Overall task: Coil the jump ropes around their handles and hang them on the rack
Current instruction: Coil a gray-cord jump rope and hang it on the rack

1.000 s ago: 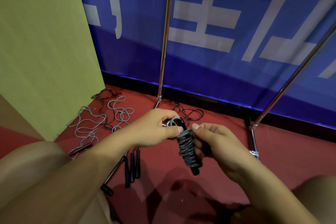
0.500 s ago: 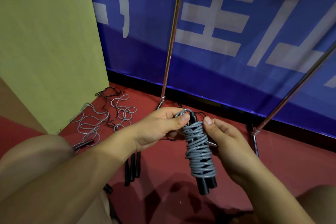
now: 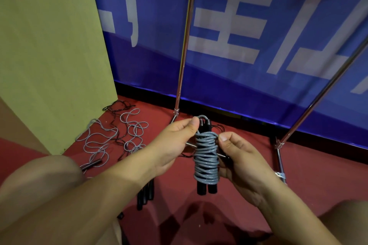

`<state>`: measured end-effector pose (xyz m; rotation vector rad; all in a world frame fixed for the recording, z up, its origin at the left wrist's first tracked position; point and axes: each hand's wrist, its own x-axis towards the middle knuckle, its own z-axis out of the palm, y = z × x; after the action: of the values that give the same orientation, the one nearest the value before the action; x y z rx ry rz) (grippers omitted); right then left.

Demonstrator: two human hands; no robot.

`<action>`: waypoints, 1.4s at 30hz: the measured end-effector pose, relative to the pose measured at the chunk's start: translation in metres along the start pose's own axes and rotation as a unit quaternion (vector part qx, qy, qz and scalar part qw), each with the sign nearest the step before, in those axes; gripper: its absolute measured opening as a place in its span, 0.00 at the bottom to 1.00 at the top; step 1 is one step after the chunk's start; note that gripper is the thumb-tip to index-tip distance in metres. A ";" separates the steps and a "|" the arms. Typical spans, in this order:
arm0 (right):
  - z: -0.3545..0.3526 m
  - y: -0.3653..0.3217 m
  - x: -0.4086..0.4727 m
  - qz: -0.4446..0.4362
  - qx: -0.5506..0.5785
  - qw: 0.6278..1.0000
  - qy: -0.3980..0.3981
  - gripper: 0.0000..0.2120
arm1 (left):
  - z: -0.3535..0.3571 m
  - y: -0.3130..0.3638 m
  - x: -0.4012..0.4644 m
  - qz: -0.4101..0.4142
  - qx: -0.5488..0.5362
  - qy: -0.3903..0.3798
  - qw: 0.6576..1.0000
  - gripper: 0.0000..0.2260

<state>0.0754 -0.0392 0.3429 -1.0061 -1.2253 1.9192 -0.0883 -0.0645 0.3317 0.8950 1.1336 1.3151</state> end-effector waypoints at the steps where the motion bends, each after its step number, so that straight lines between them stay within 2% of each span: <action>1: 0.001 0.001 0.001 0.000 -0.008 1.000 0.015 0.07 | 0.001 -0.001 0.001 -0.010 0.010 0.019 1.000 0.15; 5: 0.002 0.005 0.003 -0.019 -0.033 0.997 0.064 0.07 | 0.005 -0.007 0.005 -0.036 0.027 0.100 0.994 0.14; 10: -0.001 0.012 0.013 -0.057 -0.055 0.987 0.137 0.08 | 0.011 -0.013 0.005 -0.013 0.038 0.122 0.992 0.14; 14: -0.002 0.016 0.022 -0.103 -0.055 0.973 0.199 0.08 | 0.016 -0.019 -0.001 0.012 0.095 0.096 0.991 0.08; 17: 0.001 0.018 0.021 -0.124 -0.077 0.965 0.215 0.07 | 0.023 -0.021 -0.008 0.013 0.102 0.038 0.994 0.10; 20: 0.009 0.018 0.013 -0.164 -0.176 0.949 0.205 0.07 | 0.024 -0.023 -0.009 -0.010 0.098 0.033 0.995 0.10; 23: 0.019 0.022 0.003 -0.193 -0.273 0.927 0.171 0.05 | 0.020 -0.025 -0.006 -0.026 0.100 0.049 0.993 0.14; 27: 0.021 0.028 0.000 -0.199 -0.303 0.924 0.123 0.04 | 0.014 -0.018 -0.008 -0.040 0.093 0.061 0.993 0.12; 30: 0.018 0.028 -0.001 -0.210 -0.318 0.918 0.113 0.05 | 0.011 -0.019 -0.008 -0.033 0.117 0.077 0.990 0.21; 32: 0.018 0.029 -0.001 -0.213 -0.313 0.920 0.104 0.04 | 0.010 -0.020 -0.008 -0.030 0.111 0.088 0.989 0.27; 35: 0.016 0.029 -0.001 -0.203 -0.287 0.932 0.085 0.05 | 0.010 -0.022 -0.008 -0.028 0.099 0.101 0.990 0.28; 39: 0.015 0.023 0.000 -0.134 -0.166 0.975 0.063 0.06 | 0.009 -0.023 -0.005 -0.031 0.080 0.118 0.989 0.28; 42: 0.016 0.018 -0.001 -0.081 -0.081 0.993 0.040 0.06 | 0.006 -0.024 -0.004 -0.043 0.059 0.111 0.991 0.34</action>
<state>0.0600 -0.0533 0.3305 -1.0214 -1.3904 1.6605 -0.0764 -0.0697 0.3109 0.7886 1.4202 1.3103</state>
